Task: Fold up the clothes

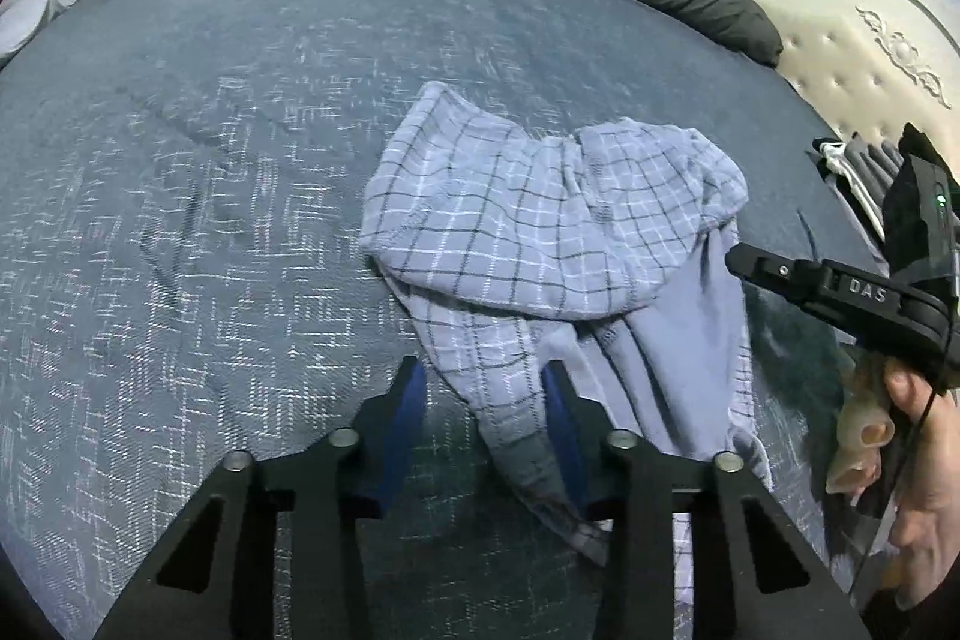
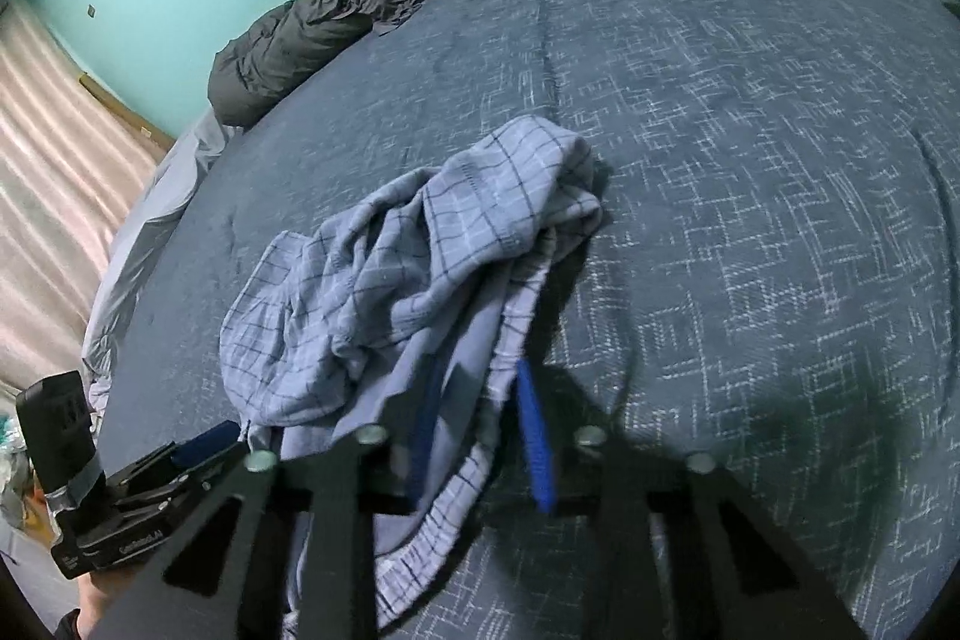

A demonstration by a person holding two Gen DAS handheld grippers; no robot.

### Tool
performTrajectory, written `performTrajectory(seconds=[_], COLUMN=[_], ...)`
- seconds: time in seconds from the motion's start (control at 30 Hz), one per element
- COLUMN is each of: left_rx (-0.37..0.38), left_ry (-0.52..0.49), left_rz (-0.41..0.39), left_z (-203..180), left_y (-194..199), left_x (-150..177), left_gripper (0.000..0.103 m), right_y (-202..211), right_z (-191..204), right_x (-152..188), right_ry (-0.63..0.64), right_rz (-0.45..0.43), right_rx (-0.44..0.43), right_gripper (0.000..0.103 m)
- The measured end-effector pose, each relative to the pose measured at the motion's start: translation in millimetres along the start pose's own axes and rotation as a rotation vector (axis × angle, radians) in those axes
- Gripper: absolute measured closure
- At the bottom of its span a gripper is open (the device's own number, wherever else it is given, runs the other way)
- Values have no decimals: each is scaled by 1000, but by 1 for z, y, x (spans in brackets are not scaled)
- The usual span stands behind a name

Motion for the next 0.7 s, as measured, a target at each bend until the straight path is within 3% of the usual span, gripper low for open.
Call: performTrajectory(seconds=[0.03, 0.07, 0.2, 0.5, 0.6, 0.7], left_rx=[2, 4, 9, 2, -30, -78], left_ry=[-3, -7, -1, 68, 101, 148], left_rz=[-3, -7, -40, -78, -89, -88], left_z=[-1, -1, 2, 27, 39, 51], left_y=[1, 2, 13, 37, 39, 31], left_x=[0, 0, -3, 8, 3, -6], left_gripper=[78, 82, 98, 99, 99, 99], right_y=[0, 2, 12, 52, 50, 32], right_z=[-2, -5, 2, 11, -2, -24], right_x=[0, 0, -8, -15, -14, -11], right_ry=[-6, -15, -6, 15, -18, -91], right_rz=[-4, -15, -67, -200, -177, -94], right_rx=[-1, -8, -7, 30, 86, 136], right_gripper=[93, 98, 100, 100, 100, 100])
Point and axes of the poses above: each gripper's, at about its wrist camera, not at the fingertips, and y roughly against the way its jaws point, z to its left, x to its underside, the point moved 3 cm from there along -y, roughly the way its jaws point, and after that the axes turned 10 degrees about z, right-handed, at the moved point
